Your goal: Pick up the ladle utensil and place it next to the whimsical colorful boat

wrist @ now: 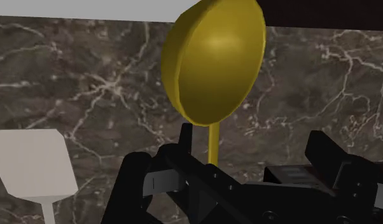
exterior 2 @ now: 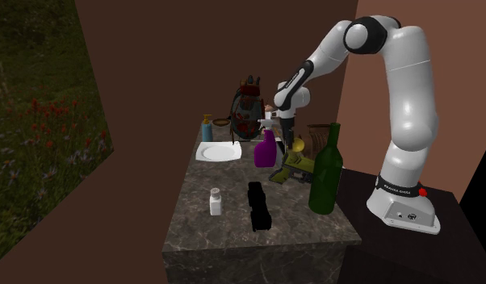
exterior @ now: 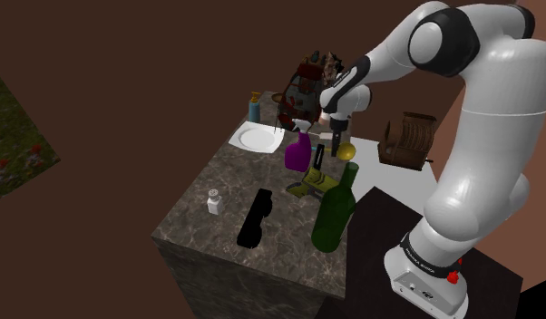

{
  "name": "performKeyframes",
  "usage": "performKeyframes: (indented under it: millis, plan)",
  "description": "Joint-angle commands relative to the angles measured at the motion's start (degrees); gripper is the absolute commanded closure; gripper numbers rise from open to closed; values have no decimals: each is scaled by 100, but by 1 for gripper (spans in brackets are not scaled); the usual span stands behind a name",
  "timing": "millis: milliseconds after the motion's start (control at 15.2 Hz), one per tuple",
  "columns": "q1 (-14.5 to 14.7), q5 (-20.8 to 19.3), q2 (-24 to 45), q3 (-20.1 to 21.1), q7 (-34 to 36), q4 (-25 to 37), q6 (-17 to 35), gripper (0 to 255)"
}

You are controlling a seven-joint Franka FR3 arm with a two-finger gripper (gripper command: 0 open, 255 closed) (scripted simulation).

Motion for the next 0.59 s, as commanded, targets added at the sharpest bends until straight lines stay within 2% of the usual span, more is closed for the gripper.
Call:
performKeyframes:
  millis: [0,66,528]
  plan:
    - [25,-87,-219,-43,60,84,-301,0]
    - [33,-121,-305,-59,84,141,-441,0]
    - [32,-122,-305,-58,84,141,-441,0]
